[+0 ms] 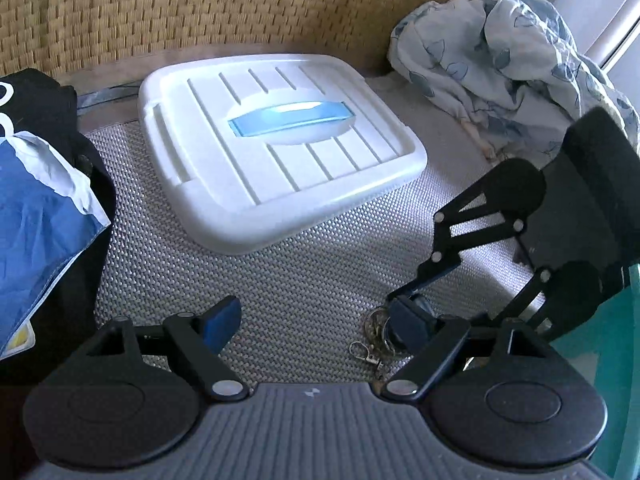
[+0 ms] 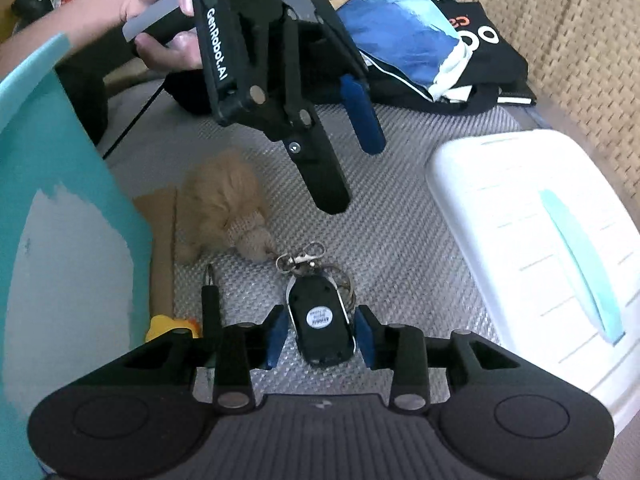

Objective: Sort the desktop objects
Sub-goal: 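Lift the key fob off the mat with the right tool, then carry the key fob over the teal basin with the right tool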

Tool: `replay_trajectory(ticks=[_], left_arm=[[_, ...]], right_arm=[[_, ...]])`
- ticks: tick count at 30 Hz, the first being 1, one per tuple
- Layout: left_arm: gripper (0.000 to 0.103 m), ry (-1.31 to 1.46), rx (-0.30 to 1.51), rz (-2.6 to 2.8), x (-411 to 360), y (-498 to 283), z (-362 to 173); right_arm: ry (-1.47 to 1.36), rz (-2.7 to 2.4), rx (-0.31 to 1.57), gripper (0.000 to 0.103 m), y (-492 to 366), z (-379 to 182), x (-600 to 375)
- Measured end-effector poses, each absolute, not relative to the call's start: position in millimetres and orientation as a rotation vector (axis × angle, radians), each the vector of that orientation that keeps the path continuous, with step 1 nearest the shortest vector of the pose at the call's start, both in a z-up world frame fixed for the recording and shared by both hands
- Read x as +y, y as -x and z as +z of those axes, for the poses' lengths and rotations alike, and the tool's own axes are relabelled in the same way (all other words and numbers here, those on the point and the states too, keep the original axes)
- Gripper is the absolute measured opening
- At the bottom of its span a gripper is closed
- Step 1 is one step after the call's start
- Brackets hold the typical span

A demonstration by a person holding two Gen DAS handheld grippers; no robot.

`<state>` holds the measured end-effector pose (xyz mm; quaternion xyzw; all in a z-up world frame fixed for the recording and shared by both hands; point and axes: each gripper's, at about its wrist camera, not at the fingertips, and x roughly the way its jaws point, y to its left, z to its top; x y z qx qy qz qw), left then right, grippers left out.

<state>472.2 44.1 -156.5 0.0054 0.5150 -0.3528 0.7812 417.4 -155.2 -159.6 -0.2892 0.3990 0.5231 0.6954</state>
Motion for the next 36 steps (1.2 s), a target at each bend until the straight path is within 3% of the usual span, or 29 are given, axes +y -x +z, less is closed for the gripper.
replay_trajectory(ticks=[6, 36], left_arm=[[0.086, -0.011, 1.101, -0.745, 46, -472, -155], [0.086, 0.004, 1.061, -0.600, 47, -471, -160]], right_arm=[[0.615, 1.144, 0.902, 0.033, -423, -158, -157], [0.543, 1.074, 0.693, 0.032, -397, -71, -183]])
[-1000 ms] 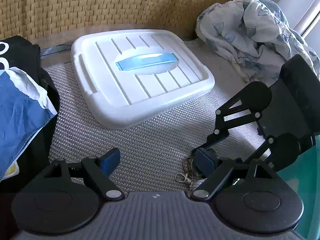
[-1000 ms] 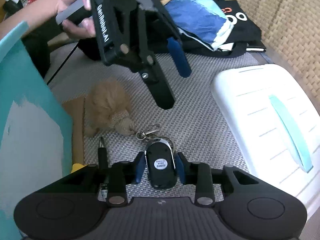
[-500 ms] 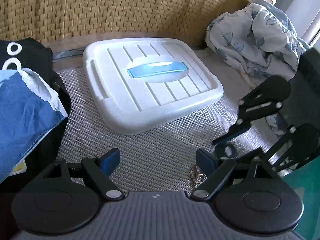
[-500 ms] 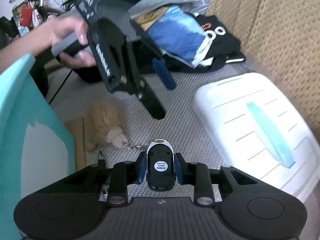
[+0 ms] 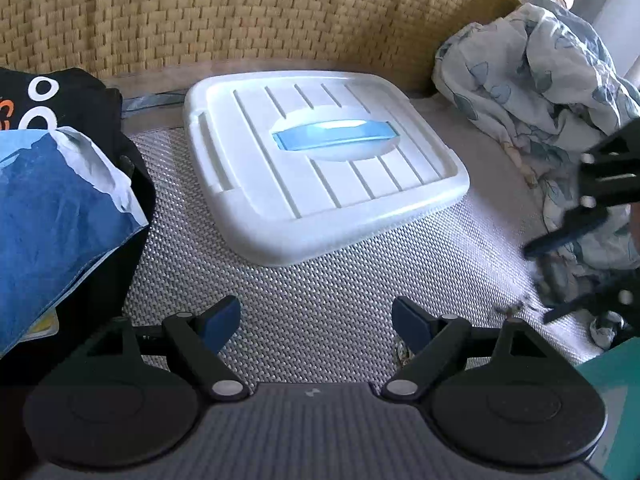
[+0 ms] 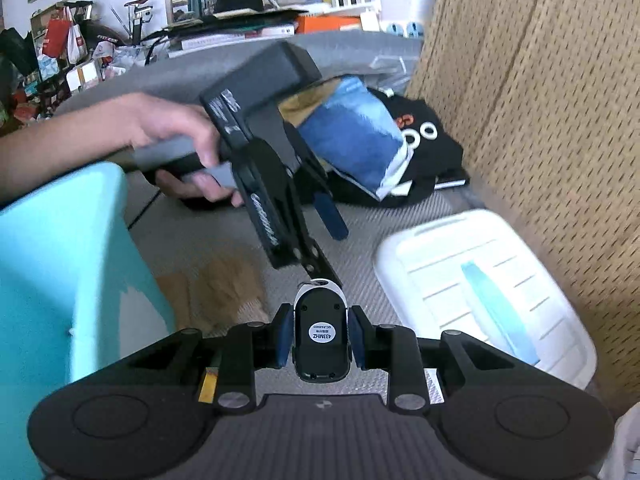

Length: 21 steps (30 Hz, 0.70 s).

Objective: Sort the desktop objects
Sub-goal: 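Carry the key fob over the teal basin with the right tool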

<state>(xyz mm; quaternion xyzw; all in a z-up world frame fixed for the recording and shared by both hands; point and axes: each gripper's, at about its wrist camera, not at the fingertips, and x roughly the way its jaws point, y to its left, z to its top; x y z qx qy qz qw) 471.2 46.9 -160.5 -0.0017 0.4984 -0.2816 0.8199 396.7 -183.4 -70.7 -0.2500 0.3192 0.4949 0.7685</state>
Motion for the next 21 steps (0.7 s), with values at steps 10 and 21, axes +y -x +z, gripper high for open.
replay_trajectory(ticks=[10, 21], left_arm=[[0.086, 0.090, 1.053, -0.576, 55, -475, -158], [0.086, 0.097, 1.024, -0.561, 53, -476, -157]], right_arm=[[0.555, 1.028, 0.597, 0.033, -345, -34, -191], [0.551, 0.930, 0.590, 0.033, -289, 5, -204]])
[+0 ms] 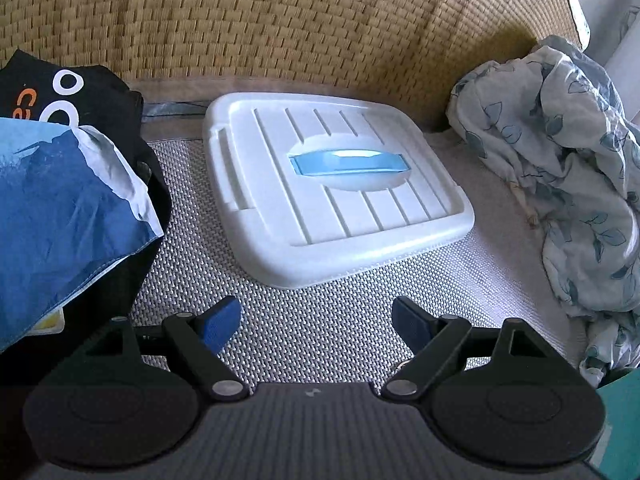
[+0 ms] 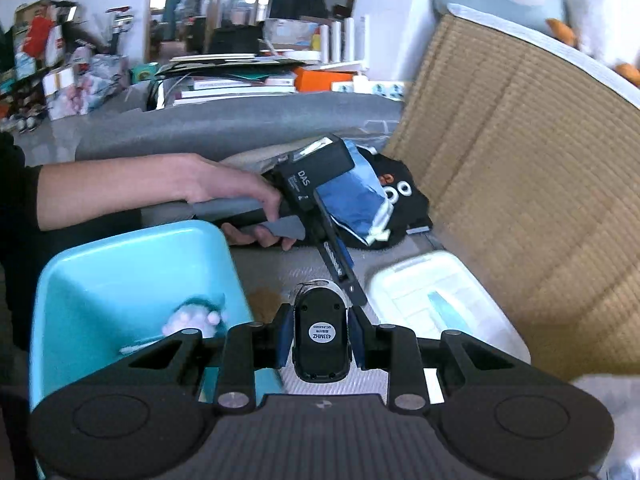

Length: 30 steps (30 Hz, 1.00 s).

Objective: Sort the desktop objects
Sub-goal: 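Carry the key fob over the teal basin with the right tool, then lower the key fob into the basin and open the right tool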

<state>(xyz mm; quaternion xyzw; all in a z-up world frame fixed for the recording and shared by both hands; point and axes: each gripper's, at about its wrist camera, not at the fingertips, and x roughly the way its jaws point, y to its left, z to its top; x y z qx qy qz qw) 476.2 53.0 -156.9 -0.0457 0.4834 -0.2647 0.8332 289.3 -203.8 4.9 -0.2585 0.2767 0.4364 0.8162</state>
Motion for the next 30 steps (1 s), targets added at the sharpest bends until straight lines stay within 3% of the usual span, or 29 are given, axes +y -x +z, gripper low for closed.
replay_trajectory(ticks=[8, 30], left_arm=[[0.086, 0.083, 1.001, -0.557, 46, -473, -155], [0.086, 0.119, 0.995, -0.508, 52, -474, -160]], right_arm=[[0.473, 0.950, 0.652, 0.033, -233, 14, -213], [0.620, 0.980, 1.042, 0.033, -229, -82, -148]])
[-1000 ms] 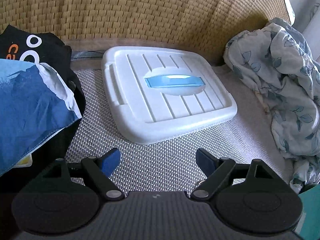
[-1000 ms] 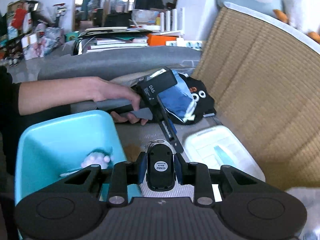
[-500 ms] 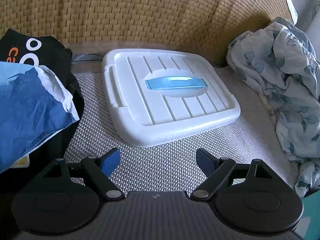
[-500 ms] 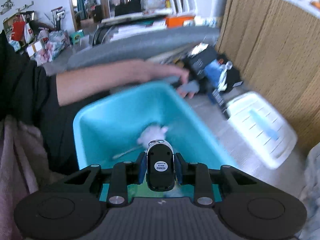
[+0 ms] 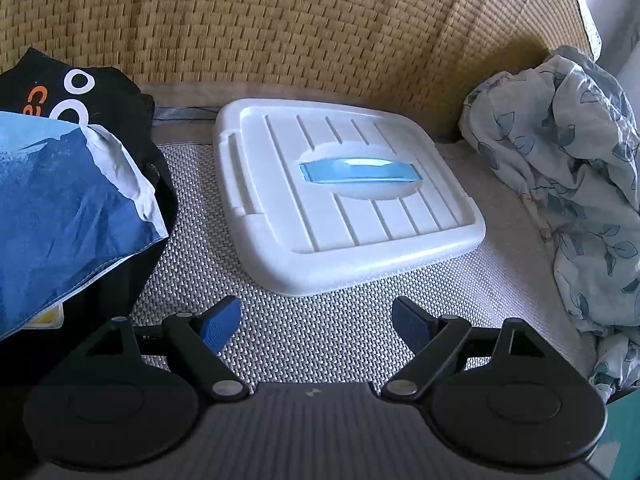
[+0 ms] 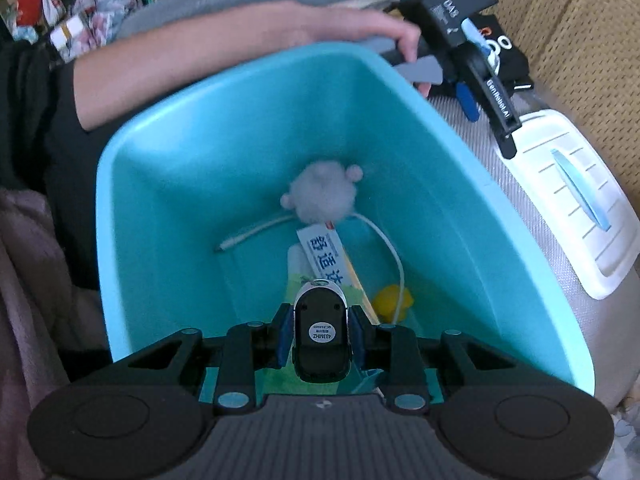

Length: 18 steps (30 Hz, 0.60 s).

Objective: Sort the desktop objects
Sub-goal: 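Lower the key fob into the basin and open the right tool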

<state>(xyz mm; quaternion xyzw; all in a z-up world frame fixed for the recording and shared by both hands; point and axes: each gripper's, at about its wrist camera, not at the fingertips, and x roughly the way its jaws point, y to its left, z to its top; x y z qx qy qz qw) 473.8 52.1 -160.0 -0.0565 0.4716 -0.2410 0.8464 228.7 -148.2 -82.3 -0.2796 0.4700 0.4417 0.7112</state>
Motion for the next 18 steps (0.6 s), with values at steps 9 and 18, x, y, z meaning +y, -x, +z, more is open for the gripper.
replay_trajectory(ticks=[9, 18], left_arm=[[0.086, 0.112, 0.998, -0.525, 48, -474, -160], [0.086, 0.105, 1.002, -0.529, 46, -474, -162]], right_arm=[[0.689, 1.020, 1.109, 0.033, -226, -92, -136], [0.715, 1.016, 1.151, 0.033, -226, -103, -135]])
